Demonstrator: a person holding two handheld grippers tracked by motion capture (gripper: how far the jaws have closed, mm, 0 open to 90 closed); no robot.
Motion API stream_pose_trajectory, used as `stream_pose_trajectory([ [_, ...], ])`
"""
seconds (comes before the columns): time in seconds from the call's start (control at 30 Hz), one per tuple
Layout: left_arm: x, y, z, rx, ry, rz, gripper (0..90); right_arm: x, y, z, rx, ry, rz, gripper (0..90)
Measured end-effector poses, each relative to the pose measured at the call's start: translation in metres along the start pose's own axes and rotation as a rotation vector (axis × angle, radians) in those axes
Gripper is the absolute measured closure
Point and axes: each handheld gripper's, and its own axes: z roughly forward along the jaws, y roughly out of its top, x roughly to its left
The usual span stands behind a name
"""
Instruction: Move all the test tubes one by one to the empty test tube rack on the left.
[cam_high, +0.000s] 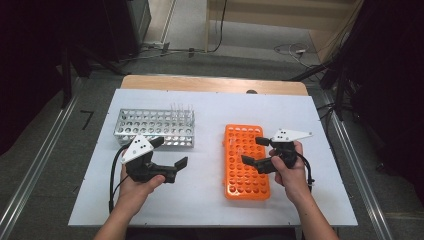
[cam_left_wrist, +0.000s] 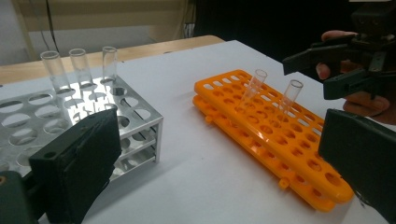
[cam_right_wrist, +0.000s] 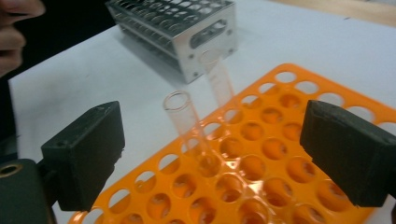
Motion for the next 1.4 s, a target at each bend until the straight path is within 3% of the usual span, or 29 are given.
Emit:
stream_pose_trajectory([
  [0.07, -0.002, -0.002, 0.001, 0.008, -0.004, 0.001, 0.0, 0.0, -0.002, 0.005, 0.012, 0.029, 0.009, 14.2],
  [0.3, -0.009, -0.006, 0.007, 0.02, -0.027, 0.0, 0.0, 0.004, -0.011, 0.024, 0.125, 0.029, 0.008, 23.2],
  [0.37, -0.011, -0.007, 0.008, 0.025, -0.031, 0.006, 0.0, 0.003, -0.013, 0.027, 0.127, 0.017, 0.018, 30.5],
  [0.47, -0.013, -0.009, 0.01, 0.029, -0.037, 0.004, 0.0, 0.004, -0.014, 0.03, 0.153, -0.002, -0.002, 37.5],
  [0.63, -0.011, -0.013, 0.013, 0.04, -0.046, -0.003, 0.0, 0.008, -0.014, 0.033, 0.157, -0.063, -0.043, 51.1],
  [0.97, -0.011, -0.014, 0.015, 0.051, -0.047, -0.002, 0.0, 0.009, -0.015, 0.035, 0.155, -0.077, -0.083, 71.7],
  [1.13, -0.011, -0.014, 0.015, 0.049, -0.047, -0.003, 0.0, 0.012, -0.016, 0.035, 0.15, -0.099, -0.104, 73.1],
  [1.4, -0.008, -0.015, 0.015, 0.05, -0.044, -0.005, 0.0, 0.011, -0.015, 0.031, 0.118, -0.094, -0.083, 73.4],
])
